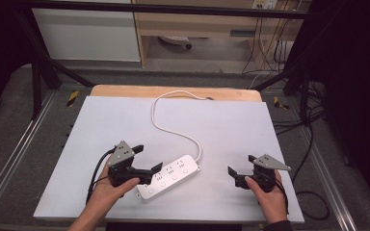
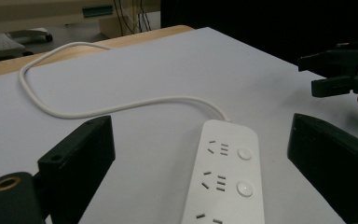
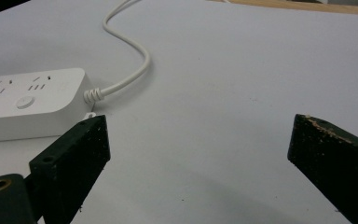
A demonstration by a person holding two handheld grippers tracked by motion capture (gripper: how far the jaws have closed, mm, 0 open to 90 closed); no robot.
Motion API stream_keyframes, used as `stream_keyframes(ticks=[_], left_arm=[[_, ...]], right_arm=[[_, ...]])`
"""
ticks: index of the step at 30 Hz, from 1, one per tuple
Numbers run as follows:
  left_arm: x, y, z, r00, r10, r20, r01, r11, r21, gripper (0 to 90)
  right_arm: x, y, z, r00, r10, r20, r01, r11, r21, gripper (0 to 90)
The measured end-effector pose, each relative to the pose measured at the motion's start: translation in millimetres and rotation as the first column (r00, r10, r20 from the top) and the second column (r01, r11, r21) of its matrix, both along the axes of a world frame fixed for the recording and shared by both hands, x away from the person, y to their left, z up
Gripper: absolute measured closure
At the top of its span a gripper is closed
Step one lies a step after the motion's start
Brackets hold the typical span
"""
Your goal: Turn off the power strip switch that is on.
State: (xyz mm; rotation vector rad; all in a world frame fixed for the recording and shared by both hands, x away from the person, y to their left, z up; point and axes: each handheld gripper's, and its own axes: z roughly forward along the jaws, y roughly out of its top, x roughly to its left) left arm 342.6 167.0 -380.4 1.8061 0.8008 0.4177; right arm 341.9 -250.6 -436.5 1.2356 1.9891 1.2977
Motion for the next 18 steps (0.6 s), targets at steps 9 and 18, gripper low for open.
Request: stream_keyframes(ticks=[9, 18], left_arm=[[6.9, -7.8, -6.3, 0.9999, 0.004, -0.015, -0.004, 0.9999, 0.014, 7.7], [11.2, -19.5, -12.5, 0.9993, -0.022, -0.031, 0.023, 0.9991, 0.036, 8.2]], right_arm=[[0.2, 0.0, 0.1, 1.0, 0.001, -0.001, -0.001, 1.0, 0.001, 5.9], [0.2, -0.6, 0.2, 1.0, -0.001, -0.003, 0.001, 1.0, 0.003, 5.8]])
